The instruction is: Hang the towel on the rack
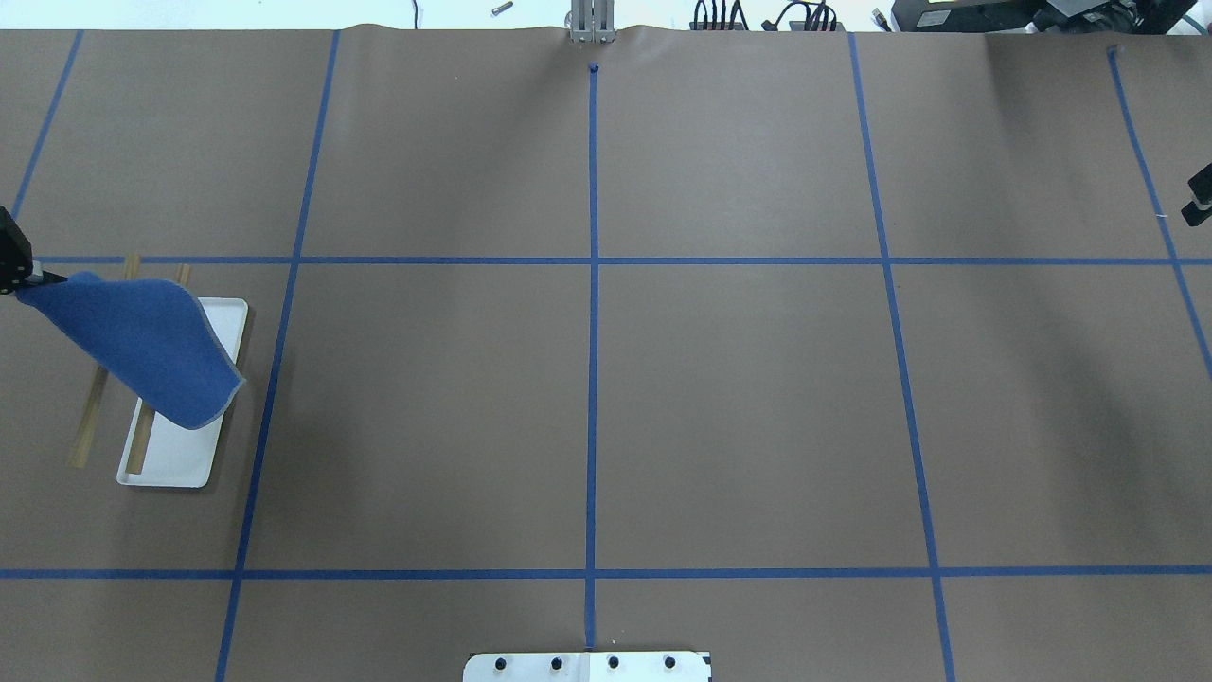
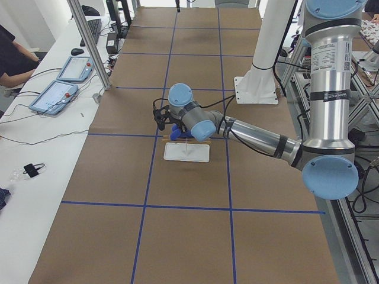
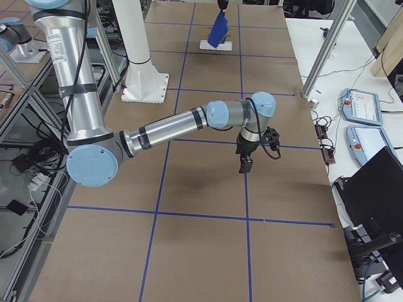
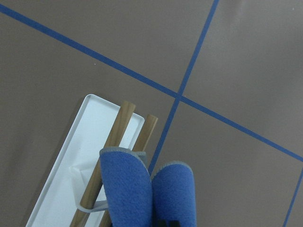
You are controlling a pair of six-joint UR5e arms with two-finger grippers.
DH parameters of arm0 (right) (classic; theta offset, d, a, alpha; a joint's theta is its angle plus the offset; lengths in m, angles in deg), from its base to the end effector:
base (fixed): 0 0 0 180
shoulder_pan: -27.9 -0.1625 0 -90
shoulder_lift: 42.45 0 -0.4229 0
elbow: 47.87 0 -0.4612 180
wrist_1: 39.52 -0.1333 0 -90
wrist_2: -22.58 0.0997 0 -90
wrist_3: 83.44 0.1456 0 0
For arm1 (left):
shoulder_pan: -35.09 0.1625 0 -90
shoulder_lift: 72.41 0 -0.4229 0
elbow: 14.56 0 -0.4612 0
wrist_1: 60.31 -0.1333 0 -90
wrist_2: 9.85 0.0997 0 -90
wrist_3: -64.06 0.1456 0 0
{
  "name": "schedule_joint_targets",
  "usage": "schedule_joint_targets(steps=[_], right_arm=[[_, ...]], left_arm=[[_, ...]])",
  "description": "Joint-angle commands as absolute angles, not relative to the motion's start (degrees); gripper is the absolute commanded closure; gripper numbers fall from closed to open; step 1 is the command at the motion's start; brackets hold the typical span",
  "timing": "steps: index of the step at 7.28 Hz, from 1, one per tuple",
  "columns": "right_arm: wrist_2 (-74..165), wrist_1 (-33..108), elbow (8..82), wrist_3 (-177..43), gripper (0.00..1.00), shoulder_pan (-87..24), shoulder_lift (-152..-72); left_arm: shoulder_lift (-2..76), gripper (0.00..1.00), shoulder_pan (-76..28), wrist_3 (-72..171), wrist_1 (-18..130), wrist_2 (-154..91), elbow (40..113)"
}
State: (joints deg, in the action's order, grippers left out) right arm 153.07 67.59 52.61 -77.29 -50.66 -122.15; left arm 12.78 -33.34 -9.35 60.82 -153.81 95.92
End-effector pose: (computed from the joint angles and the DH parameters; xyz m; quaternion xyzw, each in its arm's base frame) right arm -0.0837 -0.6089 0.5191 -0.0232 -0.3464 -0.0543 0.9362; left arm 0.1838 -0.5072 0.4453 -0.0678 0.5422 -0.1955 0.8144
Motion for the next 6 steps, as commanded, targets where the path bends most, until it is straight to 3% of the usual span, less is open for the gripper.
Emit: schedule_joint_targets(steps=[1,6], right_arm=[[153.10,67.53,52.50,-76.85,0.00,-51.12,-122.78],[153.10,67.45,52.59,-77.20,0.00,-52.26,-123.13]], left_arm=[[8.04,1.00,-33.55,-2.53,60.89,-153.73,94.78],[7.31,1.00,-33.91,-0.11,60.89,-148.83,92.14]])
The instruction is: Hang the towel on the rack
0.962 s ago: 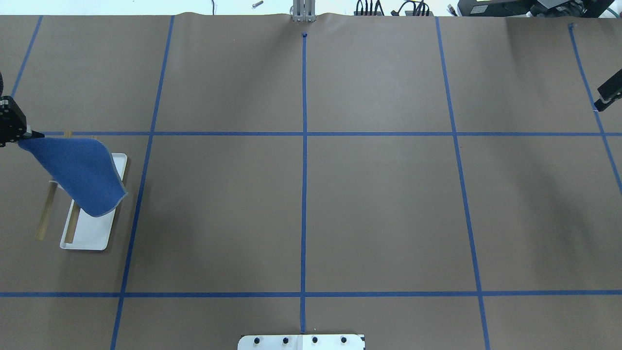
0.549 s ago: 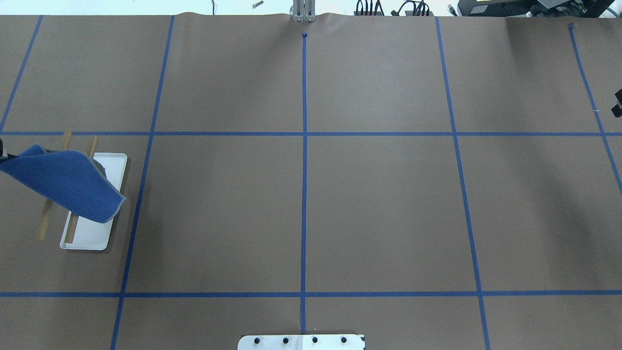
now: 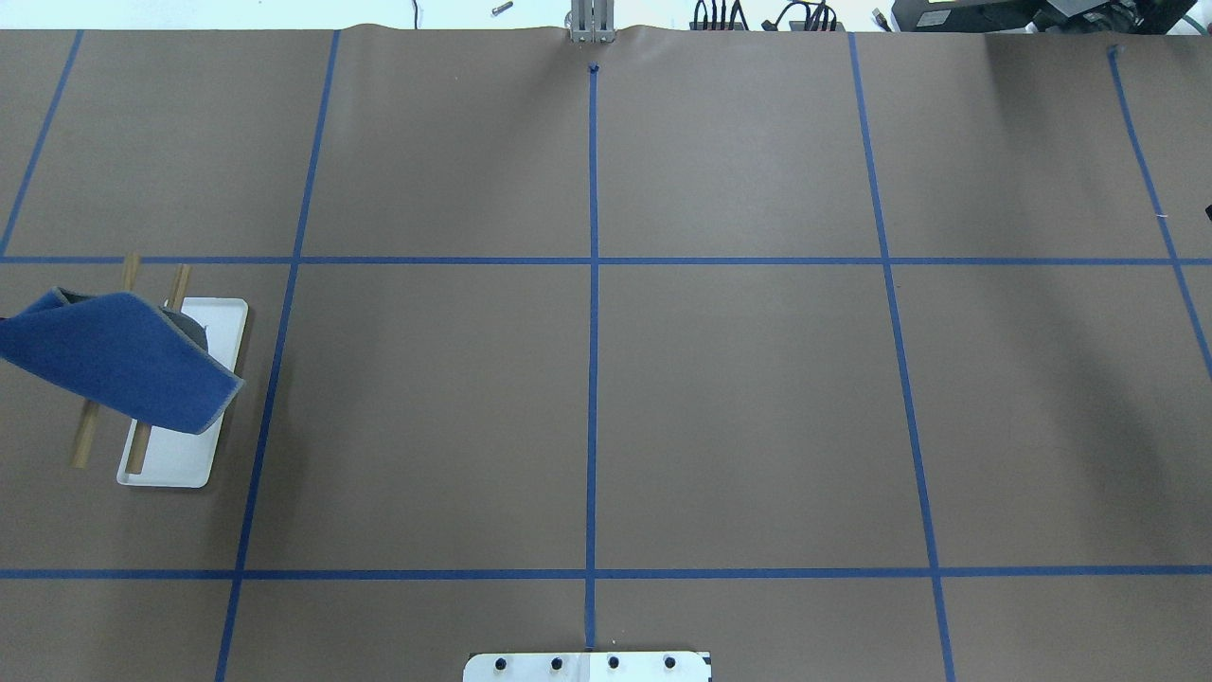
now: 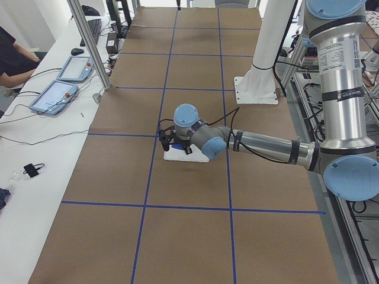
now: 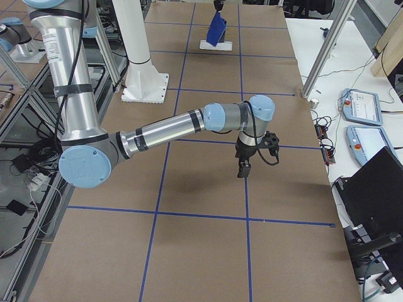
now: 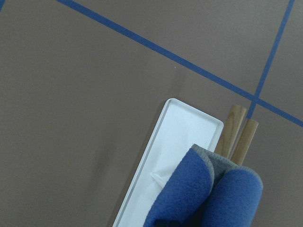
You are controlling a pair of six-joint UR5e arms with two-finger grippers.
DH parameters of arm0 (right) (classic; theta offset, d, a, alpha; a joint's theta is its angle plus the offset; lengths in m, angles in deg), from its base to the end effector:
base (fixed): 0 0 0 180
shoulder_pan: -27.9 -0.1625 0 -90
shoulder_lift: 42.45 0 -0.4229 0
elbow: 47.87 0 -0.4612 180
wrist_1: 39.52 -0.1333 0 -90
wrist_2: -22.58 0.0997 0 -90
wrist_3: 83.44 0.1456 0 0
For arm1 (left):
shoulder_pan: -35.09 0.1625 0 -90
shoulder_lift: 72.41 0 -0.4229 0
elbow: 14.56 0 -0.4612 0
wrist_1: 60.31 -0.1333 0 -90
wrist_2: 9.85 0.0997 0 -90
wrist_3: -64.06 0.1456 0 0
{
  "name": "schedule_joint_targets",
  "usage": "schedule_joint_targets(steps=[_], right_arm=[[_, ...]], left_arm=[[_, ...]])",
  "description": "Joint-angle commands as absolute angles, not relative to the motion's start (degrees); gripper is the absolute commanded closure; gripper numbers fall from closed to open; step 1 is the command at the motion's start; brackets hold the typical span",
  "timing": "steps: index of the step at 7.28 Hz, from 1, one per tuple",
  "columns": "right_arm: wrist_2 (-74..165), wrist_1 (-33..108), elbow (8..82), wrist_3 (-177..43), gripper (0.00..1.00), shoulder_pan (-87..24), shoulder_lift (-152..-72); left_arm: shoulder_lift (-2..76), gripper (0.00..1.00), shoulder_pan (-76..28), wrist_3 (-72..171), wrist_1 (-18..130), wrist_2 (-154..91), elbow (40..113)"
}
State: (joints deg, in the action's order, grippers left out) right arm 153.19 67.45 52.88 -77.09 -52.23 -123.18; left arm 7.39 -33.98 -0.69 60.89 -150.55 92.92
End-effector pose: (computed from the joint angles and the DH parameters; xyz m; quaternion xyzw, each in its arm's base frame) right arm -0.0661 -0.6045 0.5271 -0.0242 -0.3469 -0.0380 0.9368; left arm 0.1658 -0.4912 0.5304 -0.0565 0.4989 -0.1875 0.8443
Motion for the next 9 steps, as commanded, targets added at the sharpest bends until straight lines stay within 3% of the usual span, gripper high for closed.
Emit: schedule_joint_targets(steps=[1,2,3,7,9], right_arm=[[153.10,67.45,52.42,-77.46,0.00,-52.43,-123.13],[153.10,67.53,52.50,-77.38,0.00,-52.87,-123.13],[153.10,67.53,52.50,-77.38,0.00,-53.14,-123.31],[153.18,67.45,52.59,-77.90,0.00,-53.75,-125.41],[153.44,67.45,52.24,-77.99,0.00,-55.33,-127.16]], left_arm=[[7.13,0.42,-33.91,2.77,60.89,-146.81,91.44],[7.13,0.06,-33.91,7.24,61.07,-146.44,90.13],[7.13,0.02,-33.99,7.80,61.16,-146.09,89.51],[7.65,0.02,-36.43,17.26,60.64,-137.39,88.71],[8.70,0.02,-40.65,34.60,51.47,-136.68,89.05]])
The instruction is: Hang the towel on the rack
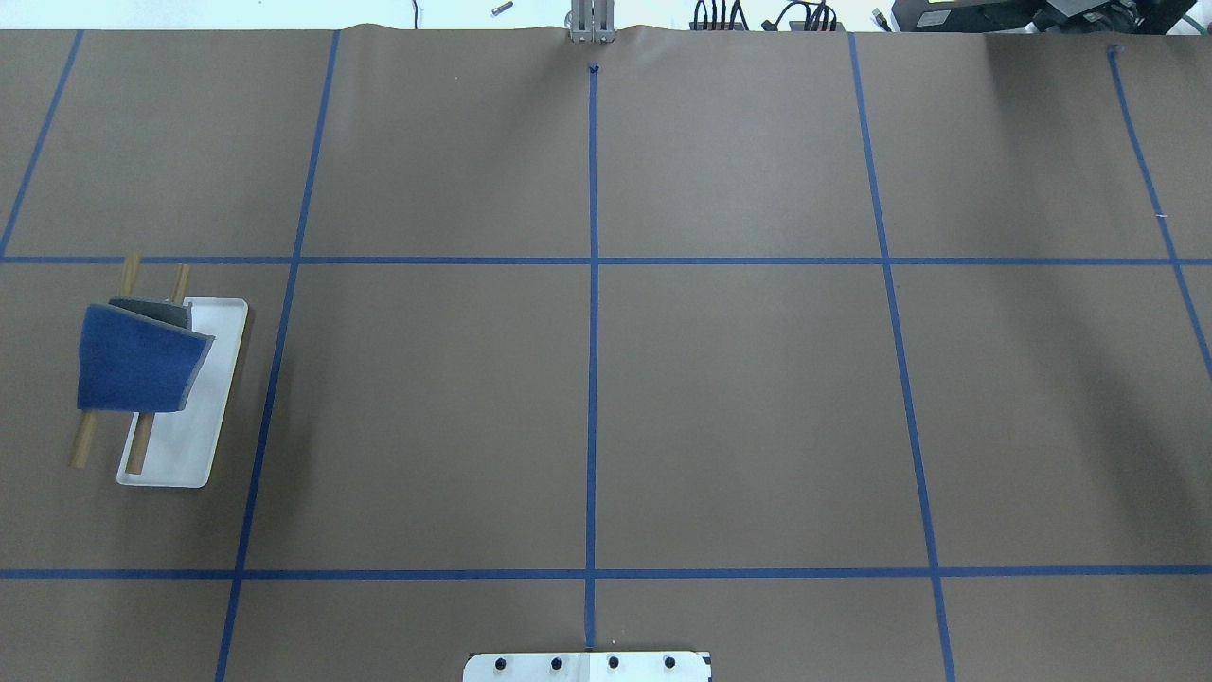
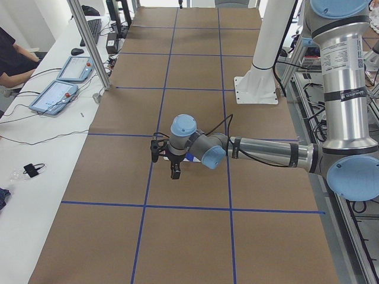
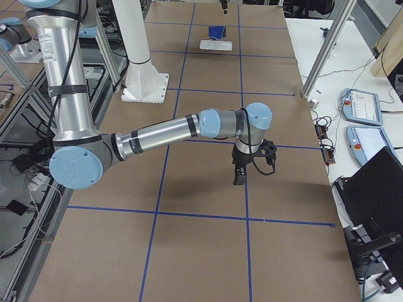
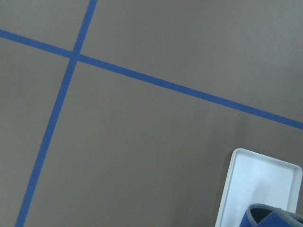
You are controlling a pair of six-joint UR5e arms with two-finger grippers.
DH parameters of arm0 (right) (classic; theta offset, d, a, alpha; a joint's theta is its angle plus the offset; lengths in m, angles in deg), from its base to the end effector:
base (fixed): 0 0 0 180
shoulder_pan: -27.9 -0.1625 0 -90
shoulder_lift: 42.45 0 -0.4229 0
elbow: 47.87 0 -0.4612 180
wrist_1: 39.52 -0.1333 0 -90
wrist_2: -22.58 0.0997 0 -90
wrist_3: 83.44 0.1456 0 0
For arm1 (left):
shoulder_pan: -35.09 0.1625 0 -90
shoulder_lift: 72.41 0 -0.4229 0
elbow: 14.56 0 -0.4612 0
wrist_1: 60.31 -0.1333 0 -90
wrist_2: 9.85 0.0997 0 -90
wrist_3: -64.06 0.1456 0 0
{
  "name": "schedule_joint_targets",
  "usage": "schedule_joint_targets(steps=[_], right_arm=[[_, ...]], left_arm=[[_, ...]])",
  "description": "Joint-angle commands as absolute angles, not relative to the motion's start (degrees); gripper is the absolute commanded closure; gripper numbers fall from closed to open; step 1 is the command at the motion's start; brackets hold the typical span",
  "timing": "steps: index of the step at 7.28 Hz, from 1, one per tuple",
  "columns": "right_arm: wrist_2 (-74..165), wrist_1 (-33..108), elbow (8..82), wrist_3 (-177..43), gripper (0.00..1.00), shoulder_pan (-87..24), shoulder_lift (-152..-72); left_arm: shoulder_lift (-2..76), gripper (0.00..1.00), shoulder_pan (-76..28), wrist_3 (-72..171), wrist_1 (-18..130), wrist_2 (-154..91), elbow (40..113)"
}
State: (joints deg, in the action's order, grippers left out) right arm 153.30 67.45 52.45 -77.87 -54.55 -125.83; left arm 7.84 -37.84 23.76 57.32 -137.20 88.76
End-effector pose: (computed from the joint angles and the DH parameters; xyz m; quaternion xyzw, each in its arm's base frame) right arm -0.0395 -0.5895 0.5586 -0.0400 -0.3456 -0.0161 0.9374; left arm 0.1137 -0.5236 0.5979 0.0755 0.3928 -0.0994 0.9111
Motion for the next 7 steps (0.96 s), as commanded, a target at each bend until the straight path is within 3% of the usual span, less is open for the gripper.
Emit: schedule_joint_targets(steps=[1,3,7], right_arm=[[153.53,67.45,52.24,-79.21,0.00,-55.86,-128.48],[153.53,65.97,51.89,-81.24,0.00,-57.87,-131.56],[157.75,60.33,45.82,-82.13,0.00,-62.01,-132.72]], left_arm=[[11.67,0.02,-43.81,43.32,46.27,-134.42,89.06],[19.05,0.02,-48.64,53.91,32.57,-133.69,89.23],[18.82,0.02,-49.20,60.19,32.33,-134.04,86.62]])
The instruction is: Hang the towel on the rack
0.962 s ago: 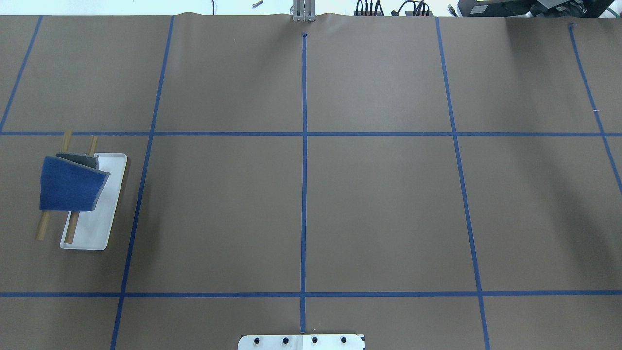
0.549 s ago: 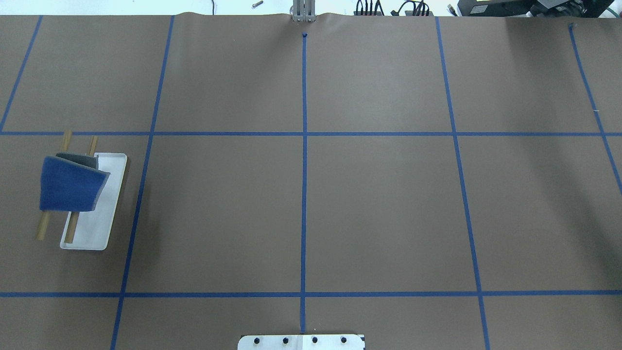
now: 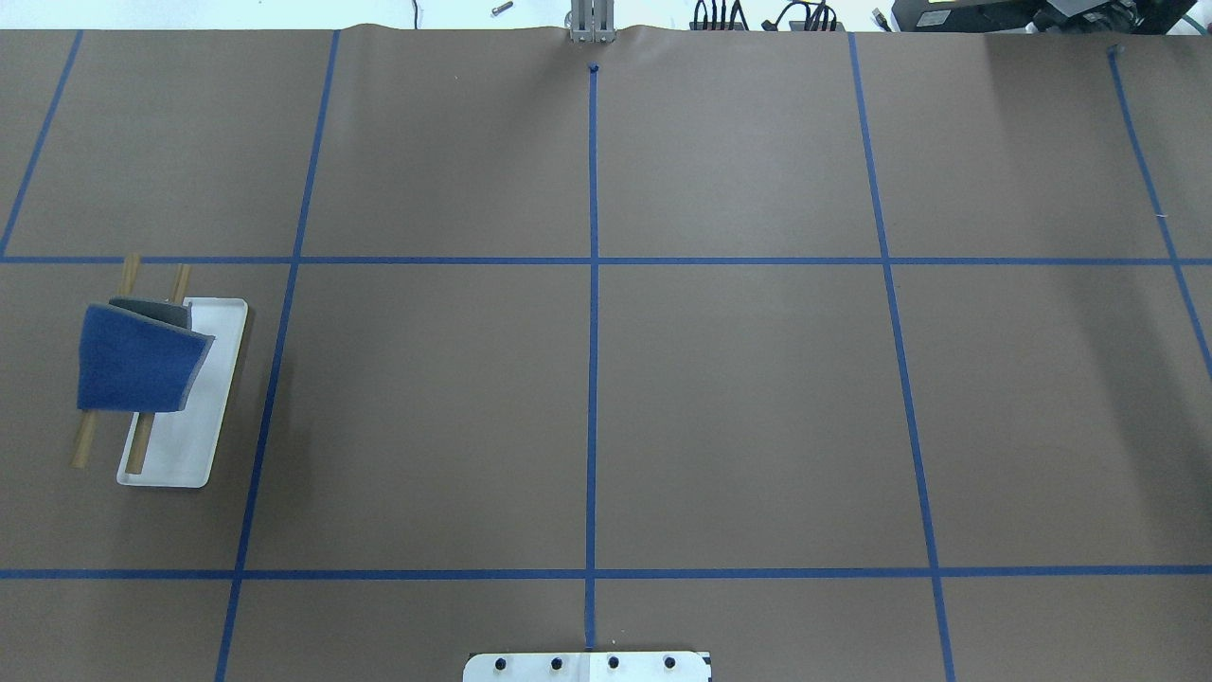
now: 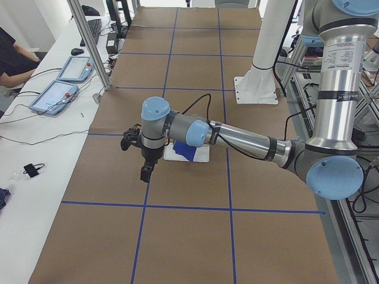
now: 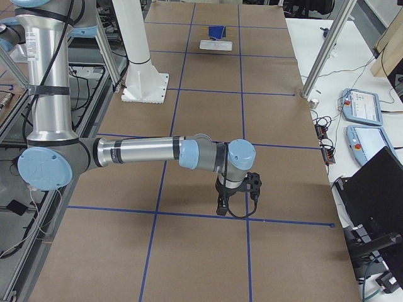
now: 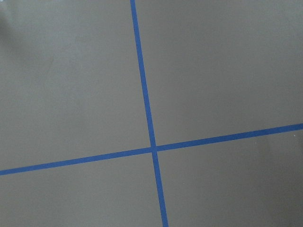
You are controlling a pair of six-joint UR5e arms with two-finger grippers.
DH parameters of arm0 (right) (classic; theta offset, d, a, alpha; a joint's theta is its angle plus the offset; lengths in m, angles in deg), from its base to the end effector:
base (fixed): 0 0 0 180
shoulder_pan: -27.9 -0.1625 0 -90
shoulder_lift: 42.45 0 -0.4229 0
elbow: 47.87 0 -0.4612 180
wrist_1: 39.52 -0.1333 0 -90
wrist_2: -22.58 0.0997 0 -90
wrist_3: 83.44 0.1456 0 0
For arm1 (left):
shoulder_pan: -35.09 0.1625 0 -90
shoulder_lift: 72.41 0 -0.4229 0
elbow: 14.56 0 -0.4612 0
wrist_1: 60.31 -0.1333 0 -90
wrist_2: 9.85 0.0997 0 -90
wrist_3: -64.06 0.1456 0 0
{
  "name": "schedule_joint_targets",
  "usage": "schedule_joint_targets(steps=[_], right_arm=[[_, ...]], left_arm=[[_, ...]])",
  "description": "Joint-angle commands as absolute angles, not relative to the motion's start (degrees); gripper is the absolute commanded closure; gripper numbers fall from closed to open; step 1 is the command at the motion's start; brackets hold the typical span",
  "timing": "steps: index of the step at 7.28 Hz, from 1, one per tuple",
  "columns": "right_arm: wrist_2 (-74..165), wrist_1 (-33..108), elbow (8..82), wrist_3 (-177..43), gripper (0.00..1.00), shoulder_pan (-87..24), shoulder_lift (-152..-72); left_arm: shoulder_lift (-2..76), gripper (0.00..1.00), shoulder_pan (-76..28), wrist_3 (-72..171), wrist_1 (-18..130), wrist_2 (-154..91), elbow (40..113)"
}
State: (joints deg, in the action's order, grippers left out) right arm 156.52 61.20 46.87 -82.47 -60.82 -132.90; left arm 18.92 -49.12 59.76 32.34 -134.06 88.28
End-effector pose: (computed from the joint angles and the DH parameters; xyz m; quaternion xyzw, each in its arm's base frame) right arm 0.0201 -0.5445 0.6662 -0.0593 -0.3724 0.0185 0.9260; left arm 0.0081 -0.5895 0.5588 0.1137 0.3021 0.0553 0.9449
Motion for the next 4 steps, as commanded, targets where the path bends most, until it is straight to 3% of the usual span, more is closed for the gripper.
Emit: schedule_joint_targets(steps=[1,4], right_arm=[[157.93,60.33,46.00,-82.13,0.00,-62.28,-132.89],[157.93,60.33,46.26,-81.95,0.00,-62.28,-132.89]], left_arm=[[18.99,0.02,-49.11,60.45,32.33,-134.13,85.21],[18.38,0.02,-53.31,61.07,31.37,-138.66,84.49]])
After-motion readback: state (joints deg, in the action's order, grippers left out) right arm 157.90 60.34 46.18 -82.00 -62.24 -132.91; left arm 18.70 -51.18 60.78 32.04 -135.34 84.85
